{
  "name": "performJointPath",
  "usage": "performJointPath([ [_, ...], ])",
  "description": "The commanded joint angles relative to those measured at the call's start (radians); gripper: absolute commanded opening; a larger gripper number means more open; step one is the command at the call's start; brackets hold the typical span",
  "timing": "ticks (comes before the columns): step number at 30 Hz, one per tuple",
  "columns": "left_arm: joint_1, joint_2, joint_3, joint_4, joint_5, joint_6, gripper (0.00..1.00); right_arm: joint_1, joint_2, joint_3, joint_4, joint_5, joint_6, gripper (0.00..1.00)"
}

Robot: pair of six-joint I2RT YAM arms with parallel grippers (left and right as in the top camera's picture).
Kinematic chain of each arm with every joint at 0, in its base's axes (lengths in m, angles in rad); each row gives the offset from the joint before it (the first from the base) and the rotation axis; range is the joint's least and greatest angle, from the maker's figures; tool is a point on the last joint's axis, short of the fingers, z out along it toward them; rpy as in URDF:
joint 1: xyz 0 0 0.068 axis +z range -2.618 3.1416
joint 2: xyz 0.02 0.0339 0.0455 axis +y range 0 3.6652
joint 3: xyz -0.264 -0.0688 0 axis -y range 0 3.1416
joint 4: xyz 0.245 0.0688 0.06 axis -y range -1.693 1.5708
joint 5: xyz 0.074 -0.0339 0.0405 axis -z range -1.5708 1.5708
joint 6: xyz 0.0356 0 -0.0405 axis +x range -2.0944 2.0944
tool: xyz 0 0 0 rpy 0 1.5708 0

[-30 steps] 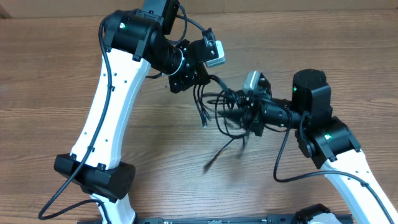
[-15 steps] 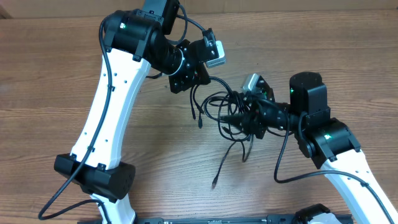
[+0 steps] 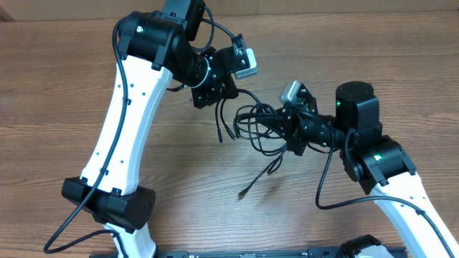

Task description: Untangle cables

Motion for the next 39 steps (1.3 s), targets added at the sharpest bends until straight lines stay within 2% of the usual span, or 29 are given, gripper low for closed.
performJointPath([
  [1, -0.001, -0.026, 0.008, -0.008, -0.014, 0.012, 0.04, -0.034, -0.019, 0.001, 0.043, -0.016, -0.002, 0.04],
  [5, -0.001, -0.026, 0.008, -0.005, 0.012, 0.014, 0.04, -0.097, -0.043, 0.001, 0.083, -0.016, -0.001, 0.04],
  [12, -0.001, -0.026, 0.008, -0.003, 0.189, 0.073, 0.04, -0.152, -0.046, 0.001, 0.116, -0.016, -0.001, 0.04],
  [18, -0.001, -0.026, 0.008, 0.002, 0.208, 0.072, 0.04, -0.152, -0.046, 0.001, 0.116, -0.048, -0.001, 0.05],
  [20, -0.001, -0.026, 0.008, 0.002, 0.208, 0.072, 0.04, -0.152, -0.046, 0.001, 0.115, -0.059, -0.001, 0.26],
  [21, -0.001, -0.026, 0.008, 0.002, 0.208, 0.072, 0.04, -0.152, -0.046, 0.001, 0.115, -0.059, -0.001, 0.33],
  [23, -0.001, -0.026, 0.008, 0.001, 0.208, 0.072, 0.04, -0.152, -0.046, 0.001, 0.115, -0.059, -0.001, 0.58],
  [25, -0.001, -0.026, 0.008, 0.001, 0.208, 0.072, 0.04, -0.152, -0.046, 0.001, 0.115, -0.059, -0.001, 0.62],
  [27, -0.001, -0.026, 0.008, 0.001, 0.208, 0.072, 0.04, -0.152, -0.046, 0.001, 0.115, -0.066, -0.001, 0.59],
  [29, -0.001, -0.026, 0.008, 0.001, 0.208, 0.072, 0.04, -0.152, -0.046, 0.001, 0.114, -0.066, -0.001, 0.51],
  [30, -0.001, -0.026, 0.008, 0.001, 0.208, 0.072, 0.04, -0.152, -0.046, 0.001, 0.111, -0.066, -0.001, 0.34],
  [34, -0.001, -0.026, 0.008, 0.001, 0.203, 0.072, 0.04, -0.152, -0.046, 0.001, 0.107, -0.066, -0.001, 0.11],
  [37, -0.001, -0.026, 0.008, 0.001, 0.199, 0.072, 0.04, -0.152, -0.046, 0.001, 0.108, -0.066, -0.001, 0.04],
  [39, -0.001, -0.026, 0.008, 0.0, 0.199, 0.072, 0.04, -0.152, -0.046, 0.001, 0.108, -0.066, -0.001, 0.04],
])
